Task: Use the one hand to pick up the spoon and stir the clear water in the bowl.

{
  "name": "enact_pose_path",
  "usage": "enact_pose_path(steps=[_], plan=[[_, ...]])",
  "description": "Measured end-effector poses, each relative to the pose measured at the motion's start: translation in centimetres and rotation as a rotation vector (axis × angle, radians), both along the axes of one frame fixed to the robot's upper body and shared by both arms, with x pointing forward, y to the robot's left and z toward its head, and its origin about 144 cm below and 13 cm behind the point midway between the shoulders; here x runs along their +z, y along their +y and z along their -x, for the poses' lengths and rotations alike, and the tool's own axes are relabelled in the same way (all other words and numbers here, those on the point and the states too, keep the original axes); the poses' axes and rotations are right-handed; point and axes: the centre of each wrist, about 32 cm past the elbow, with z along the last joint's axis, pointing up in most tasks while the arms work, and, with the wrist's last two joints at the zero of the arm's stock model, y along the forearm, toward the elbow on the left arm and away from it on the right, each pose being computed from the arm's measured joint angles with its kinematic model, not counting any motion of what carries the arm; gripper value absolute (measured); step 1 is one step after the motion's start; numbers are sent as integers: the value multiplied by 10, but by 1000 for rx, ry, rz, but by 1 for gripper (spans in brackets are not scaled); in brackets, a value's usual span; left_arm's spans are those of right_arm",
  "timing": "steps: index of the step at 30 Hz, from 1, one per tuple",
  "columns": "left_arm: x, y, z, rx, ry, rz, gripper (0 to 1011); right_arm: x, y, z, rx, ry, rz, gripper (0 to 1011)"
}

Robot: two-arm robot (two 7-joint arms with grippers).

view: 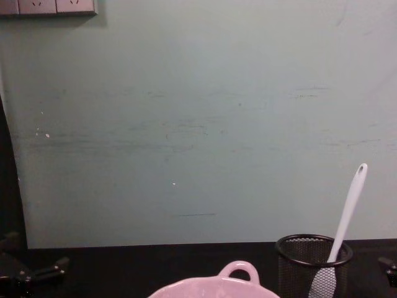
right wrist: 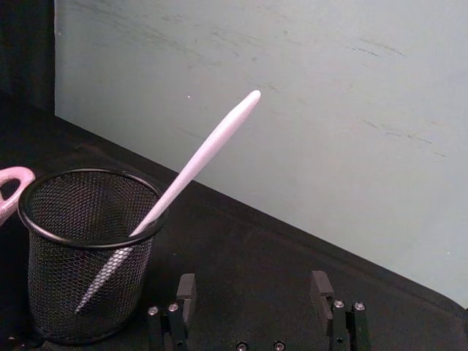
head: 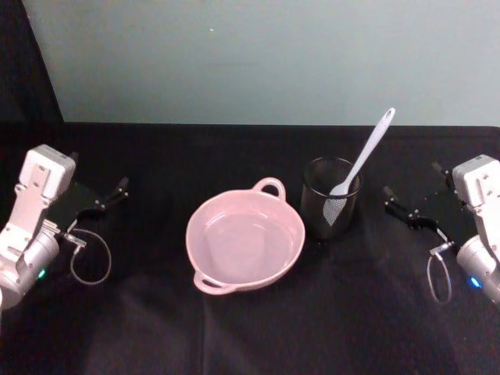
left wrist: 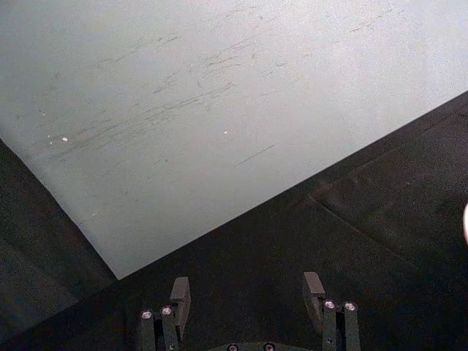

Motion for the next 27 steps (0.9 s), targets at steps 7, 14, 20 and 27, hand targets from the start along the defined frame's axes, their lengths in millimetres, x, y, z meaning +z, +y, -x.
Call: enact_pose_path(steps=[7, 14, 20, 27], plan=[[0, 0, 0, 0, 0, 0, 1011, 0, 0, 0, 0, 0, 0, 1002], [0, 0, 0, 0, 0, 0, 1011, 0, 0, 0, 0, 0, 0, 1002], [0, 0, 0, 0, 0, 0, 1011, 0, 0, 0, 0, 0, 0, 1002], [0, 0, 0, 0, 0, 0, 1011, 0, 0, 0, 0, 0, 0, 1002]])
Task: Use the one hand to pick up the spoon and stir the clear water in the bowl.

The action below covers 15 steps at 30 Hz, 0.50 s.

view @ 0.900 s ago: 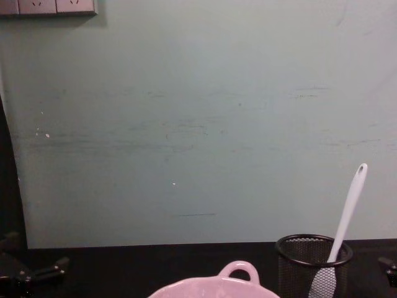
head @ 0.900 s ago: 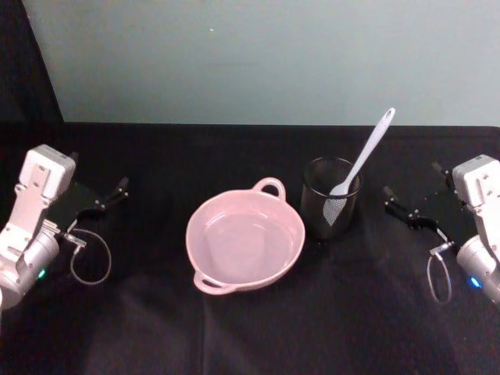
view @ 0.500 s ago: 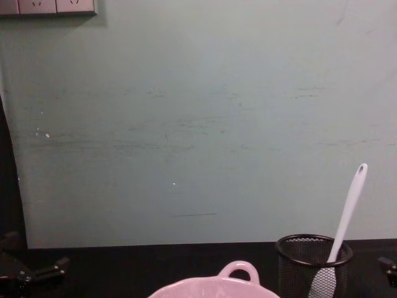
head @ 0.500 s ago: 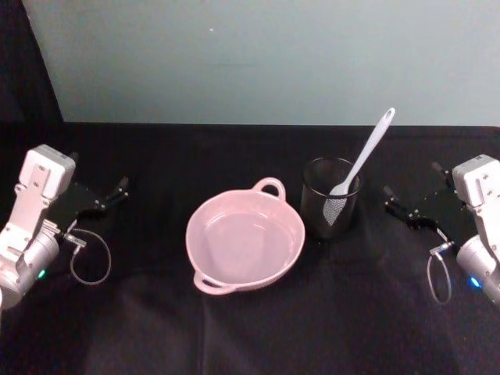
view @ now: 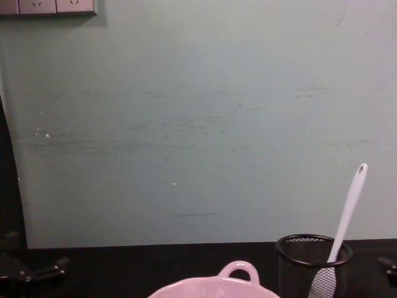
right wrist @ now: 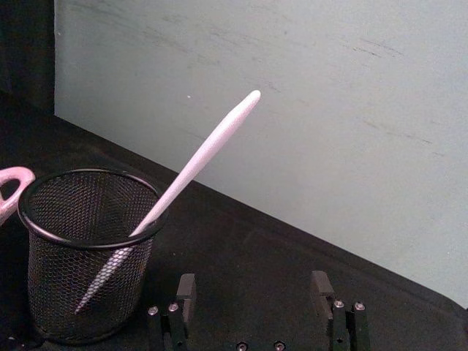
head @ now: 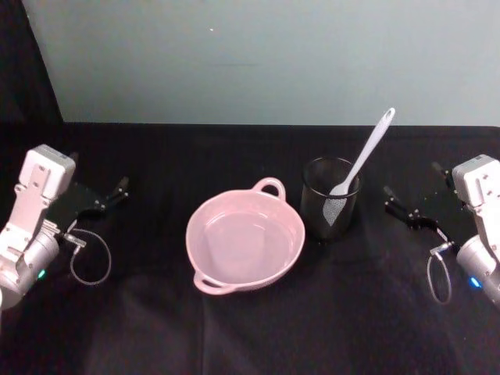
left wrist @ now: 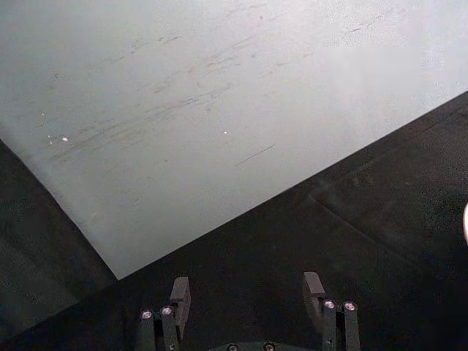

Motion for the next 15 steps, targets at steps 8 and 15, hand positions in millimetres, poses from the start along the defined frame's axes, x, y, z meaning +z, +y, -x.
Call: enact_pose_path(steps=[8, 15], plan=[[0, 0, 0, 0, 0, 0, 1011, 0, 0, 0, 0, 0, 0, 1002], [0, 0, 0, 0, 0, 0, 1011, 2, -1, 1, 25, 8, -36, 1002]])
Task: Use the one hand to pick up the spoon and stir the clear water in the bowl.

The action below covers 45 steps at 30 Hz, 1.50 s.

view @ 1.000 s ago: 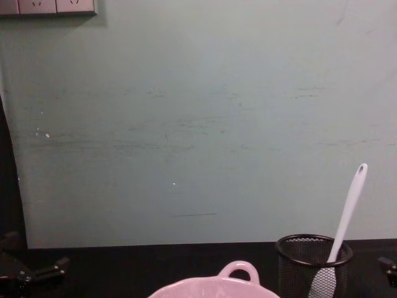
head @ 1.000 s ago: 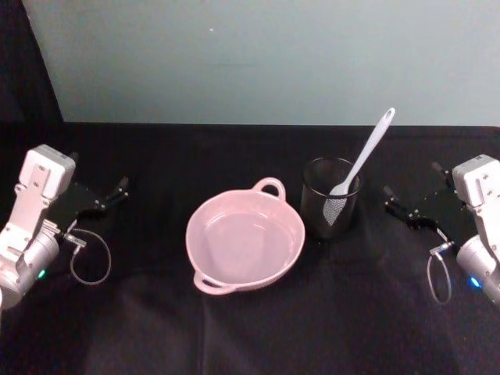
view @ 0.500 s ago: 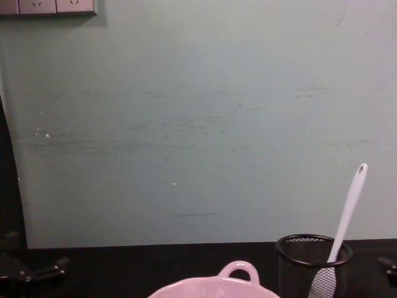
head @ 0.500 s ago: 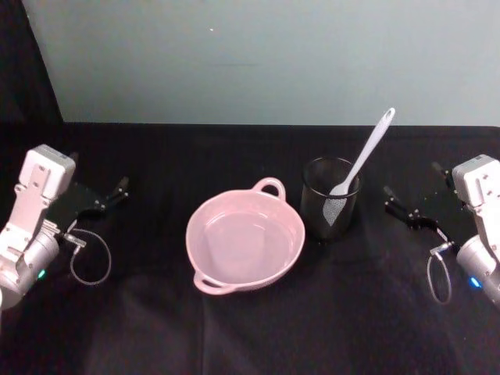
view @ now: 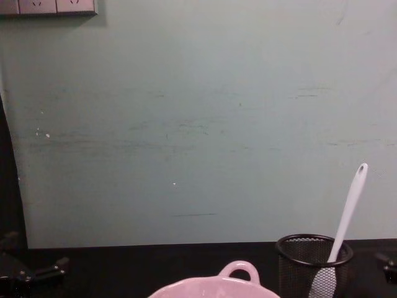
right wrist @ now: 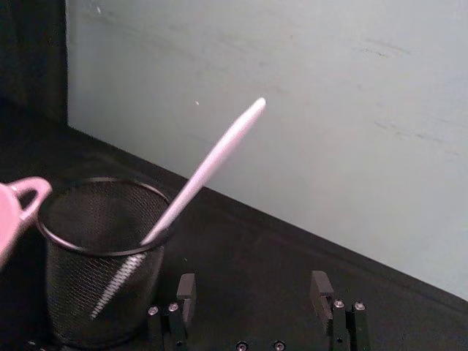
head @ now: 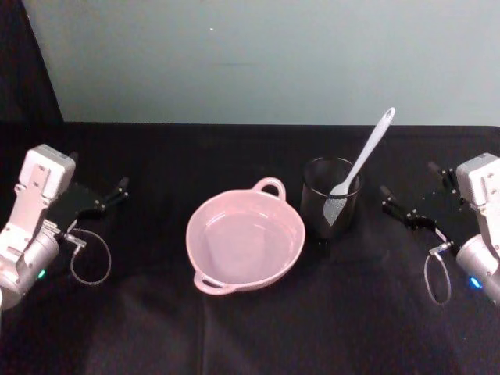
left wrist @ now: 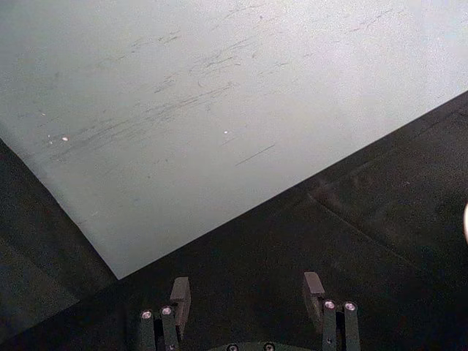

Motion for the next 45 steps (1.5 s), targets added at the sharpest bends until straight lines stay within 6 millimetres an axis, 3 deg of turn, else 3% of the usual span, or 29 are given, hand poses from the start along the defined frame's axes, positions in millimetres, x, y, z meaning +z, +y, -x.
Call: enact_pose_path(steps=[7, 14, 27, 33, 45], plan=[[0, 0, 0, 0, 0, 0, 1011, 12, -5, 14, 27, -36, -98, 1002], [0, 0, 0, 0, 0, 0, 1011, 18, -10, 28, 92, -39, -364, 1002], [0, 0, 0, 0, 0, 0, 1011, 17, -4, 16, 135, 85, -874, 1002], [0, 0, 0, 0, 0, 0, 1011, 24, -5, 4, 120, 167, -951, 1002], [0, 0, 0, 0, 0, 0, 1011, 42, -2, -12, 116, 275, -872, 1002]])
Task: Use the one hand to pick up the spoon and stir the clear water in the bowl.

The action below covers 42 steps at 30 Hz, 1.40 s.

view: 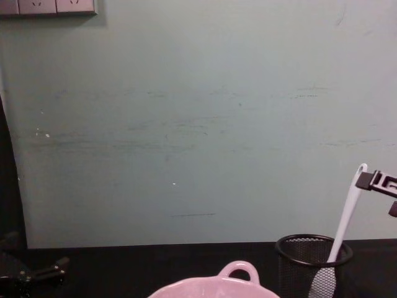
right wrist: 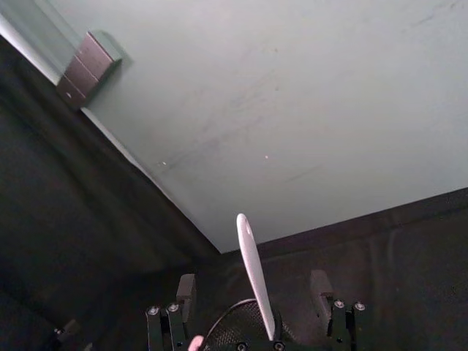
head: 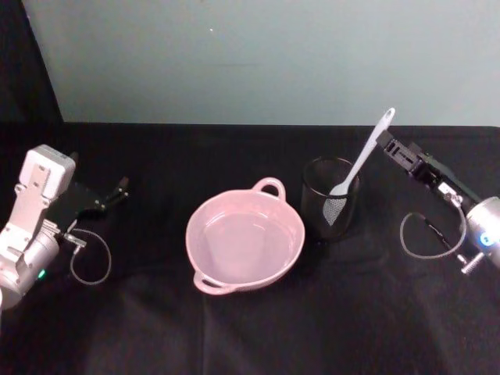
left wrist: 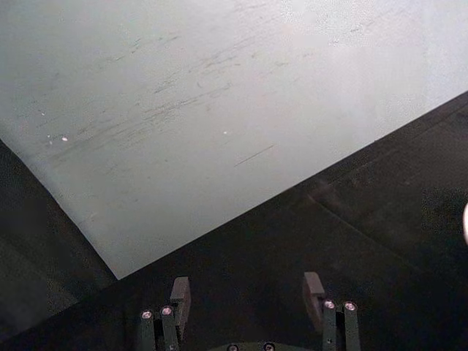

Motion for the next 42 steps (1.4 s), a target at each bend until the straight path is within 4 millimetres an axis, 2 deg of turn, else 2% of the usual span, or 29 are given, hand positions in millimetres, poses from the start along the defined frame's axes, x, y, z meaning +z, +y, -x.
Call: enact_pose_path(steps=[21, 42], plan=[[0, 0, 0, 0, 0, 0, 1011, 21, 12, -36, 3, 75, 86, 1002], [0, 0, 0, 0, 0, 0, 1011, 29, 18, -38, 33, 61, 172, 1002]])
